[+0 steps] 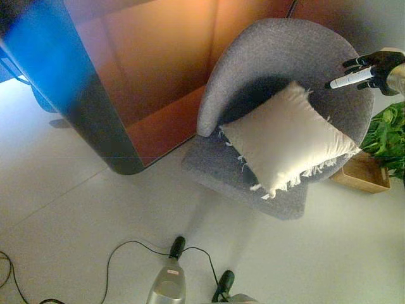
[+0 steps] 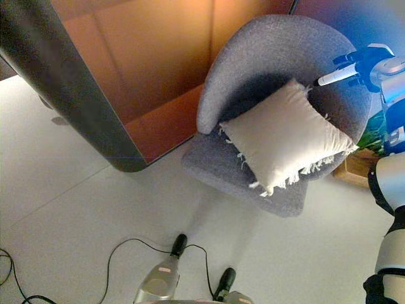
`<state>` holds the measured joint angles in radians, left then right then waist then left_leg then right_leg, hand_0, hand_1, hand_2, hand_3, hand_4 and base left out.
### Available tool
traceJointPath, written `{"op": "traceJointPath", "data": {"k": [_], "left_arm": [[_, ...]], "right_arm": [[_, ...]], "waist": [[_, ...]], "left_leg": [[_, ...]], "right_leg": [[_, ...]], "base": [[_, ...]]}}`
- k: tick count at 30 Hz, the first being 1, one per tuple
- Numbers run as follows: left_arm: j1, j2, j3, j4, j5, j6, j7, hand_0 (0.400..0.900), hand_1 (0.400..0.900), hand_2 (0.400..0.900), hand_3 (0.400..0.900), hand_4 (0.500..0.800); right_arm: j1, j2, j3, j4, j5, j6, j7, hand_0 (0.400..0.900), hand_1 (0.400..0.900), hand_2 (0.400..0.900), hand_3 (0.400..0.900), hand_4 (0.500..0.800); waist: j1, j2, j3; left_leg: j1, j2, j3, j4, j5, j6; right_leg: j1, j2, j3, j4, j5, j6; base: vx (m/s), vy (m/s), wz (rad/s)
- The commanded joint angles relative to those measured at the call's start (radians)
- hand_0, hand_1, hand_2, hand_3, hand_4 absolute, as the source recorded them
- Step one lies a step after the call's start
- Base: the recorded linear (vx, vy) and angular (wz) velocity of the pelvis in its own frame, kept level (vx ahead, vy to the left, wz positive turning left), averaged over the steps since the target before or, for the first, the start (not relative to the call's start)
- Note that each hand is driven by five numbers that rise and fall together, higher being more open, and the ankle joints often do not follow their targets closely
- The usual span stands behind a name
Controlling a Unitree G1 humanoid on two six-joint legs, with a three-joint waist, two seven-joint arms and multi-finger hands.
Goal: Pick up the pillow and put it on the sofa.
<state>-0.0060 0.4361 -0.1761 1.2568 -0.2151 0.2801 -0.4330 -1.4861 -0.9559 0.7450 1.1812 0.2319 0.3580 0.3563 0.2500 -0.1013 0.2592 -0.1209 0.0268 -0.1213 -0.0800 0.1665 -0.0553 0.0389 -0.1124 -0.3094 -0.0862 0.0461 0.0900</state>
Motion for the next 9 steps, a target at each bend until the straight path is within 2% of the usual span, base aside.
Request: {"op": "traceJointPath", "data": {"k": [1,5,9], "left_arm": [[0.065,0.053,-0.055,0.039,-0.018,0.002,-0.022,0.900,0.900,0.900,0.900,0.800],[0.064,0.046,-0.051,0.041,-0.017,-0.013,-0.014,0.900,0.900,0.900,0.900,0.800],[0.065,0.034,-0.038,0.040,-0.027,-0.016,-0.015,0.900,0.900,0.900,0.900,0.800]], "right_arm": [[-0.185,-0.108,0.122,-0.006,-0.017,-0.053,-0.026,0.900,0.900,0.900,0.900,0.800],[-0.139,-0.123,0.082,-0.006,0.009,-0.077,-0.031,0.900,0.900,0.900,0.900,0.800],[-0.015,-0.140,-0.020,-0.051,0.030,-0.080,-0.029,0.900,0.900,0.900,0.900,0.800]], "waist": [[-0.003,-0.024,-0.063],[-0.012,-0.022,-0.077],[-0.028,-0.011,-0.096]], "left_leg": [[0.086,0.000,0.076,-0.007,-0.150,-0.004],[0.094,0.000,0.082,-0.007,-0.153,-0.005],[0.107,-0.001,0.089,-0.007,-0.154,-0.007]], "right_leg": [[-0.014,-0.008,0.027,-0.001,0.017,0.026],[-0.010,-0.007,0.033,-0.001,0.014,0.027],[-0.001,-0.009,0.038,-0.001,0.012,0.028]], "base": [[0.00,0.000,0.00],[0.00,-0.001,-0.02],[-0.01,0.001,-0.06]]}}
